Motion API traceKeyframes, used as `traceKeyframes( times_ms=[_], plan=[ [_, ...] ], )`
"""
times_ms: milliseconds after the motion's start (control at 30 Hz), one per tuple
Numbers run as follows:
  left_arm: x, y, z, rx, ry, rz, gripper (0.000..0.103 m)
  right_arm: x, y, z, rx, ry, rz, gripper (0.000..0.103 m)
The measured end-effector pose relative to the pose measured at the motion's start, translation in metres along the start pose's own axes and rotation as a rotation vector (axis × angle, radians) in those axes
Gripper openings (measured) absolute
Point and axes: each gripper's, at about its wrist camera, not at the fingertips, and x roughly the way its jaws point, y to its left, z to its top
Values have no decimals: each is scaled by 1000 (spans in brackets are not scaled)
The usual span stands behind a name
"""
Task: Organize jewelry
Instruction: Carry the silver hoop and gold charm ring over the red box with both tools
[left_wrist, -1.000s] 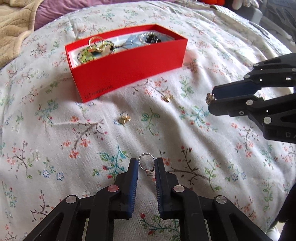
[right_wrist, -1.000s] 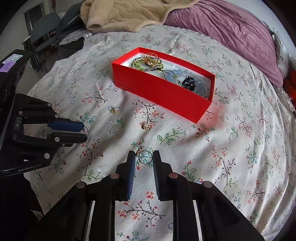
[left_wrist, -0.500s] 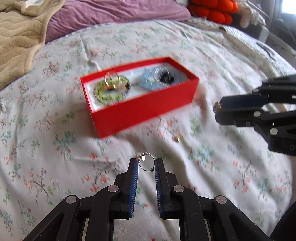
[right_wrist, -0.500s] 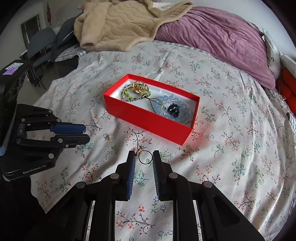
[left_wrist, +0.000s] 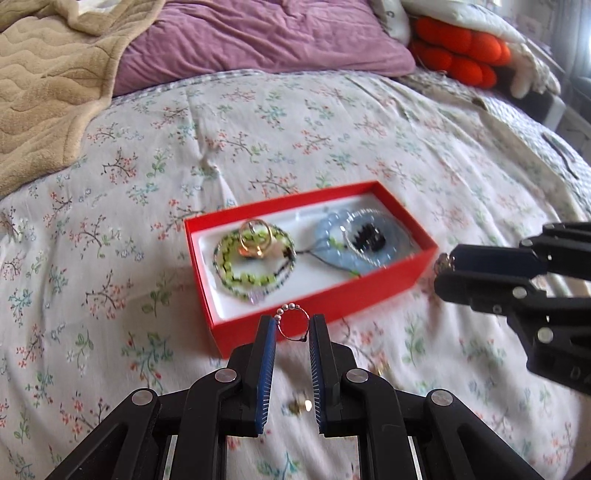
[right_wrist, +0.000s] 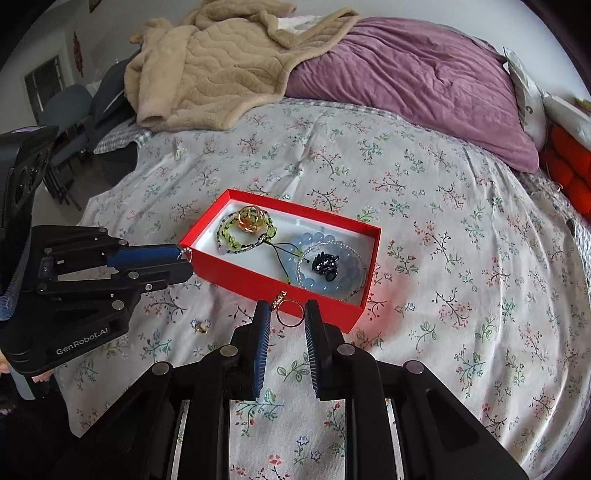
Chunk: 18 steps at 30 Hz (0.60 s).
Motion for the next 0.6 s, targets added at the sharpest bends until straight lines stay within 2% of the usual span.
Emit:
traceKeyframes(
  times_ms=[200,600],
  plan=[
    [11,0,11,-9,-14,30,13,16,-5,11,35,4,-5,20],
    [32,7,26,-60,-25,33,13,44,-21,27,107,10,-27,20]
  ],
)
